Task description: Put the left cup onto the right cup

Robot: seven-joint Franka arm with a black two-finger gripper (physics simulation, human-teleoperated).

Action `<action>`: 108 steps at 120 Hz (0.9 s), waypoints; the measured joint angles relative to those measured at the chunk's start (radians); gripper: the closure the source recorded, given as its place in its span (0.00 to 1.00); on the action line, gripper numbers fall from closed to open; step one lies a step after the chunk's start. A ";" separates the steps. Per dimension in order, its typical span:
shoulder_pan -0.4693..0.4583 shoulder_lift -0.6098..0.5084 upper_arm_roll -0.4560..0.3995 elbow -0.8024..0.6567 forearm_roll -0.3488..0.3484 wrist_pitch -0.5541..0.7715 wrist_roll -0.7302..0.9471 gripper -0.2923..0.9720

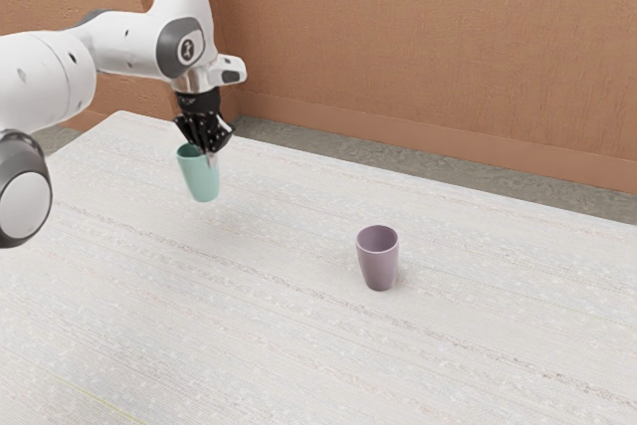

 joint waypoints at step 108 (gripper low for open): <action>-0.182 -0.071 -0.005 0.008 0.007 -0.040 0.002 0.85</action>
